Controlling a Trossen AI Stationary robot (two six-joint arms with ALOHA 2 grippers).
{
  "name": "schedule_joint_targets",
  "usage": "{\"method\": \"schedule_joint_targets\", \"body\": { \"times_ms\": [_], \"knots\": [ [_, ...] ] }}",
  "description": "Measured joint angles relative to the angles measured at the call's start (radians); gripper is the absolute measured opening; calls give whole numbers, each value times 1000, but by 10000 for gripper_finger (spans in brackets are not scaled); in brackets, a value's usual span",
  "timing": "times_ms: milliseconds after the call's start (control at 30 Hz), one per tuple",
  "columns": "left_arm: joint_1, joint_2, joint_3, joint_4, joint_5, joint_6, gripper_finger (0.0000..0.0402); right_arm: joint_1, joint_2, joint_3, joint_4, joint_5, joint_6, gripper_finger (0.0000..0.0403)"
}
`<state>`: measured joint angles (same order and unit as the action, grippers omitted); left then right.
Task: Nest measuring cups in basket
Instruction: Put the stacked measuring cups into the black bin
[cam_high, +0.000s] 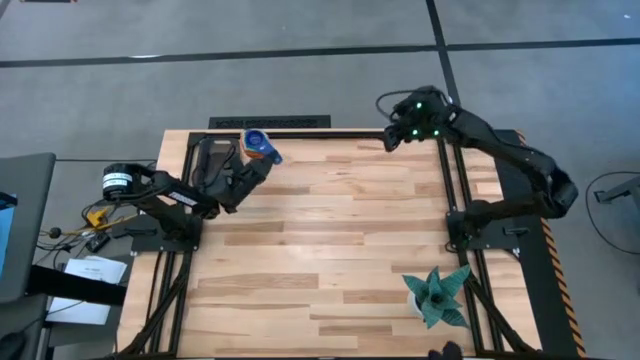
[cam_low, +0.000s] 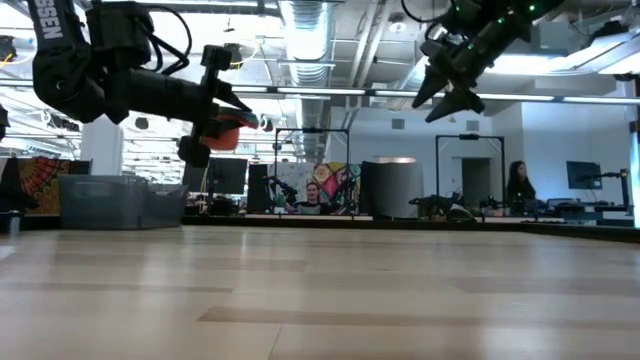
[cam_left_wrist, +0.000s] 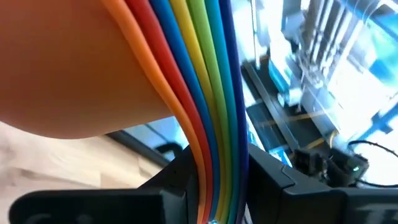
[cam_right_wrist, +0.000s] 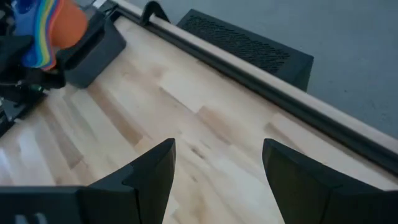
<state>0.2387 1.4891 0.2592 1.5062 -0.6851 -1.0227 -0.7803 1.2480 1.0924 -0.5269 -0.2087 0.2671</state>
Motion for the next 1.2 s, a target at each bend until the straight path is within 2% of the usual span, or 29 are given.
{"method": "schedule_joint_targets", "body": {
  "times_ms": [267, 433, 667, 833, 1100, 1200],
  "knots": [
    [-56, 0, 1, 12, -277, 49, 82, -167, 0, 0, 6, -143, -125, 265],
    [-57, 0, 1, 8, -413, 54, 82, -227, 0, 0, 5, -211, -209, 265],
    [-49, 1, 1, -153, -611, -191, 82, -239, 0, 0, -34, -242, -327, 265],
    [-3, -1, 4, -248, -652, -366, 82, -229, 0, 0, -45, -242, -365, 265],
    [96, -1, 11, -253, -664, -495, 82, -200, 0, 0, -42, -242, -365, 265],
    [123, 0, 46, -251, -670, -484, 82, -187, 0, 0, -42, -243, -365, 265]
  ]
}}
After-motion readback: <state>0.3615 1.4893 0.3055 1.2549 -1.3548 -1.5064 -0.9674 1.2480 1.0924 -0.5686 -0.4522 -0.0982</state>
